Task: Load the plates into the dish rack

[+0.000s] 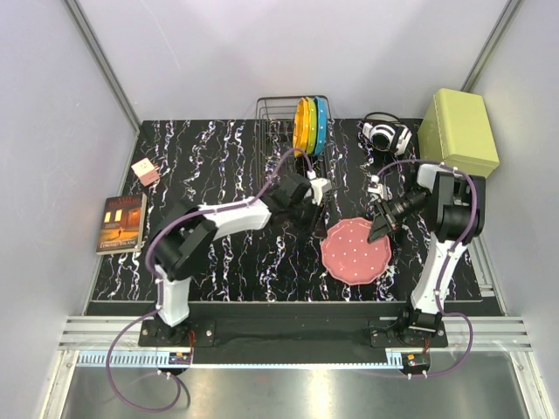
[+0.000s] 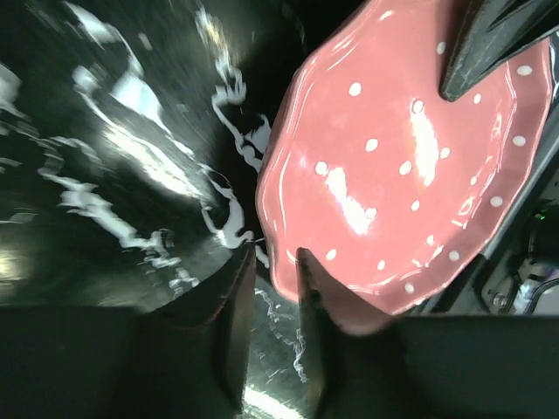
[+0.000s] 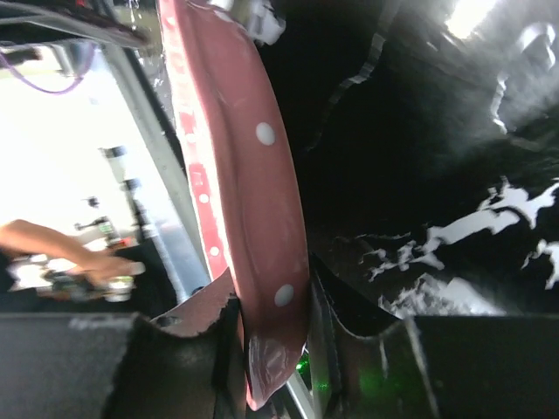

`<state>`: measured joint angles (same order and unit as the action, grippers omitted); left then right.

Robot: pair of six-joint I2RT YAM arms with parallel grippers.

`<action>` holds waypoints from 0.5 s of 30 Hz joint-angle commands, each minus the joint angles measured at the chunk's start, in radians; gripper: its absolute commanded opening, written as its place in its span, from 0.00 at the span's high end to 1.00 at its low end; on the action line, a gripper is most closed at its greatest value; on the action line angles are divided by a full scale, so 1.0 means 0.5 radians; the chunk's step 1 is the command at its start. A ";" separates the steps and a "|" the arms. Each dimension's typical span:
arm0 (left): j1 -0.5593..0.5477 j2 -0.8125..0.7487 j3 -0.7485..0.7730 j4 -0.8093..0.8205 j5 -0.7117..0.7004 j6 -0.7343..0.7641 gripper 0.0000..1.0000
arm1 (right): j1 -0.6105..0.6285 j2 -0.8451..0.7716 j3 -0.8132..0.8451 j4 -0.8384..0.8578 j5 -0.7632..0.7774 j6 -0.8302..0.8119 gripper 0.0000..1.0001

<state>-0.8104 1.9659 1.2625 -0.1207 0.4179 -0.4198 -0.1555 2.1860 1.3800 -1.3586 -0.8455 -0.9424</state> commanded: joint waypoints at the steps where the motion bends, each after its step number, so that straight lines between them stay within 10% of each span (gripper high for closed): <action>1: 0.090 -0.384 0.049 0.027 -0.185 0.272 0.57 | 0.016 -0.398 0.072 -0.219 0.028 0.078 1.00; 5: 0.252 -0.652 -0.040 -0.087 -0.139 0.416 0.37 | 0.016 -0.580 0.191 -0.323 0.096 0.124 1.00; 15: 0.574 -1.363 -0.175 -0.305 -0.467 0.683 0.36 | 0.035 -1.254 0.764 -0.556 0.283 0.210 1.00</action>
<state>-0.5602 1.3937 1.2205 -0.2432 0.2893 -0.1677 -0.1455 1.7657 1.5898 -1.2900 -0.6823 -0.8997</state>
